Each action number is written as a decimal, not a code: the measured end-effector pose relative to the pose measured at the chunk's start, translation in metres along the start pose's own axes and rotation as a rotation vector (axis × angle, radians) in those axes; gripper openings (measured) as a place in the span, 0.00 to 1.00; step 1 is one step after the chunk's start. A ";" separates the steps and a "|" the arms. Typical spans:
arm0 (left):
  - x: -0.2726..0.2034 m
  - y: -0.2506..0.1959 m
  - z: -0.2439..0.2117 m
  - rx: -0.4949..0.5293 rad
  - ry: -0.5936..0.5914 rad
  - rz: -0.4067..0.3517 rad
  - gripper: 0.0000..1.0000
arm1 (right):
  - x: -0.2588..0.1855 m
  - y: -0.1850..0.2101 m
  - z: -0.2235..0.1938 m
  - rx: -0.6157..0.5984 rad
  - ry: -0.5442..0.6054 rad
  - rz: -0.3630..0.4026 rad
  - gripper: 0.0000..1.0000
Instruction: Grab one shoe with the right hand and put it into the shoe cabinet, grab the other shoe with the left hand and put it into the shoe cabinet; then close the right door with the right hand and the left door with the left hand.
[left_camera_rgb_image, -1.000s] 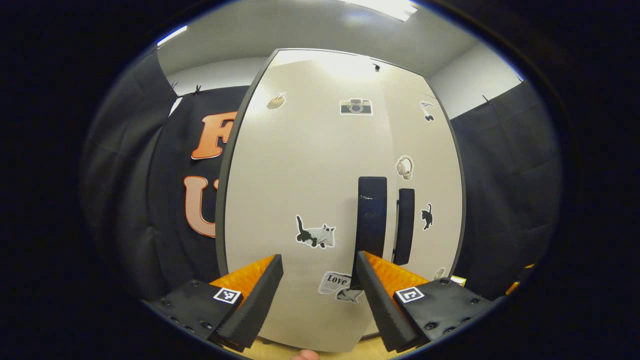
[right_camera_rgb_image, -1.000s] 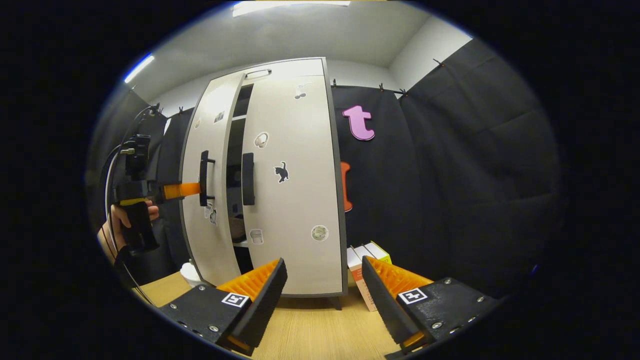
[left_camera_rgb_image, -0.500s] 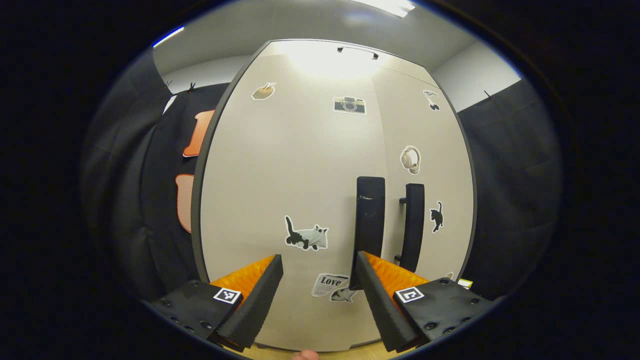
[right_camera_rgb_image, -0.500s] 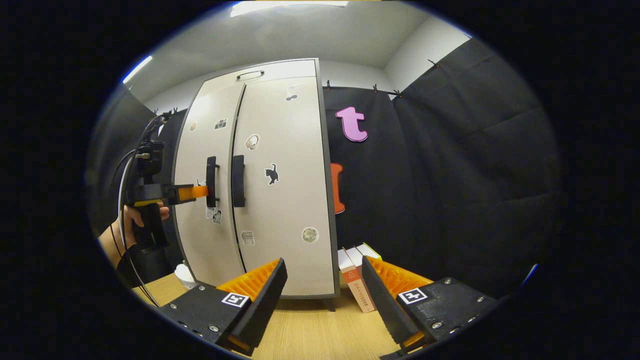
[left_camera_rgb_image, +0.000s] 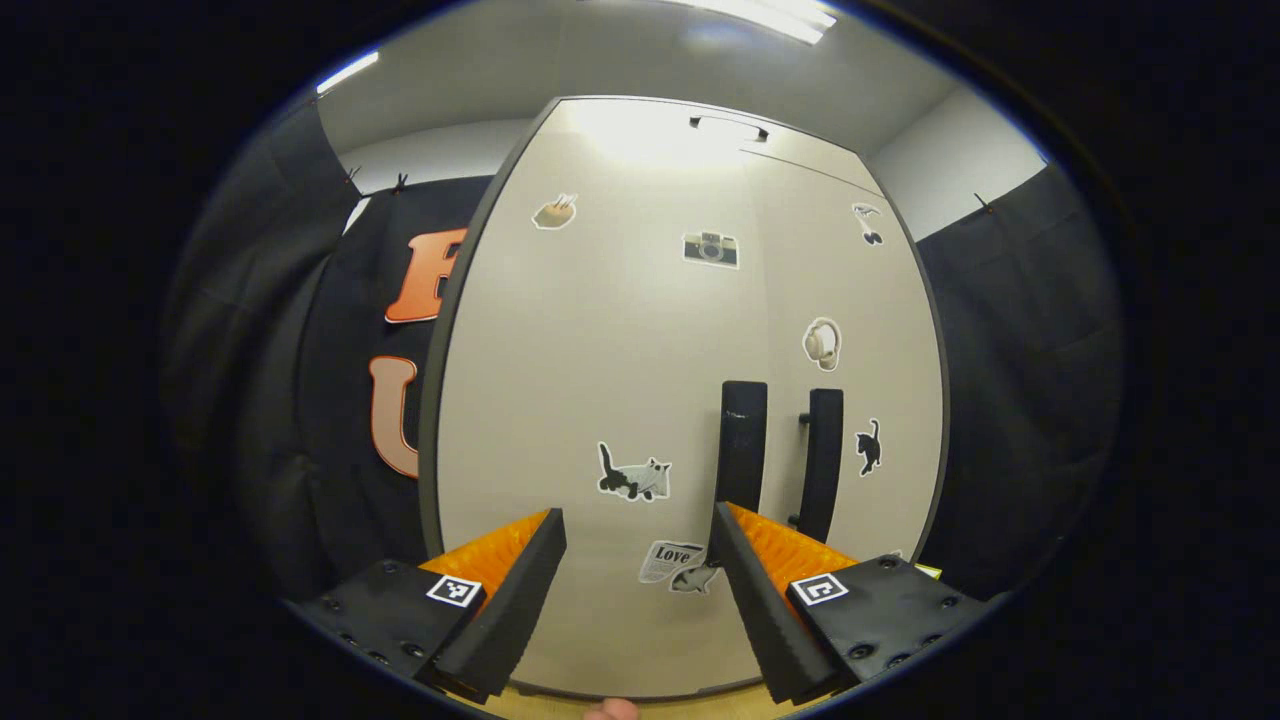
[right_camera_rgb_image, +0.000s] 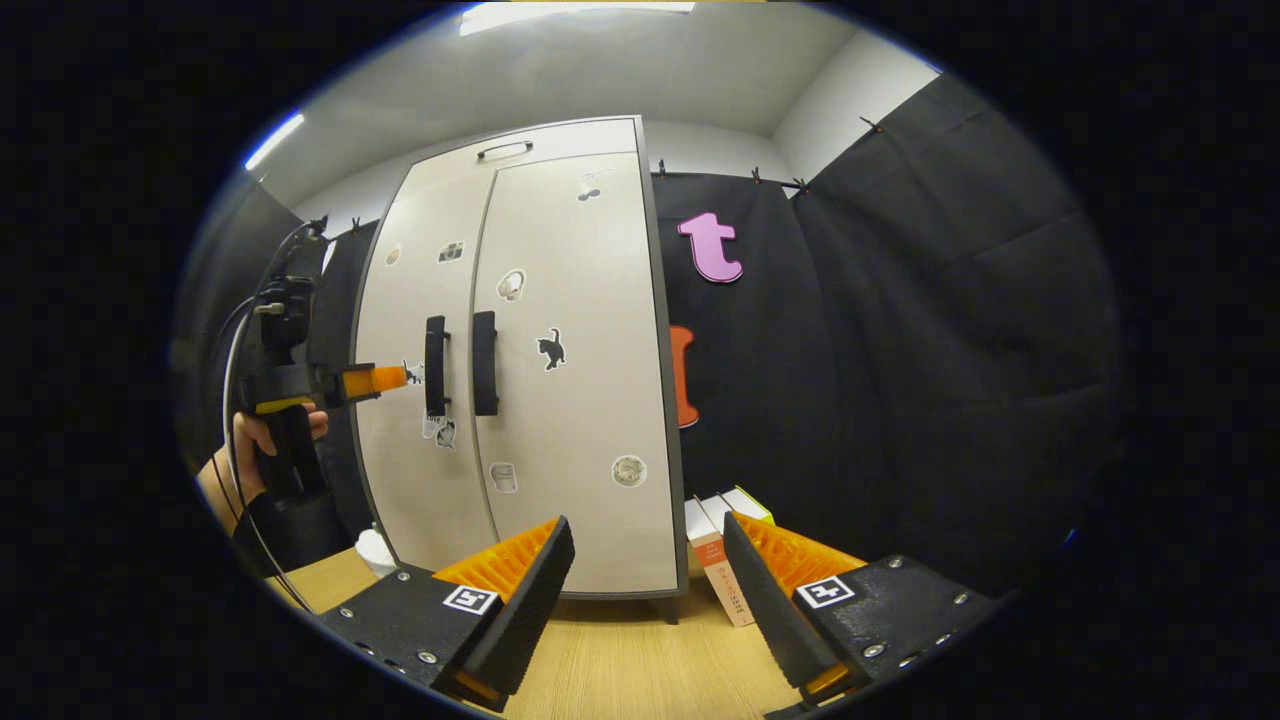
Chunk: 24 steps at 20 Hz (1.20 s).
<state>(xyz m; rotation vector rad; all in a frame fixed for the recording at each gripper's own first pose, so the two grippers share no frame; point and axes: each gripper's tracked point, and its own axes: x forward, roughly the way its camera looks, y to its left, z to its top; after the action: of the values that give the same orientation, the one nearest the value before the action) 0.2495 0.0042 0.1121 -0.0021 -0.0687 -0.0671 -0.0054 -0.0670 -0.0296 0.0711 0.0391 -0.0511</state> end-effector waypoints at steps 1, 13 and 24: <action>-0.014 0.002 0.000 0.007 0.005 0.006 0.96 | 0.000 0.002 -0.001 0.002 0.001 0.007 0.93; -0.161 0.007 -0.052 0.005 0.043 0.070 0.96 | -0.006 0.025 -0.017 0.004 0.004 0.079 0.93; -0.214 0.000 -0.096 0.025 0.106 0.151 0.94 | -0.013 0.027 -0.038 0.045 0.045 0.081 0.93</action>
<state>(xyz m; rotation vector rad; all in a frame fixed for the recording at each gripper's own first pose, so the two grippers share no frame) 0.0432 0.0182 0.0015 0.0211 0.0364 0.0850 -0.0187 -0.0363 -0.0652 0.1184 0.0804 0.0305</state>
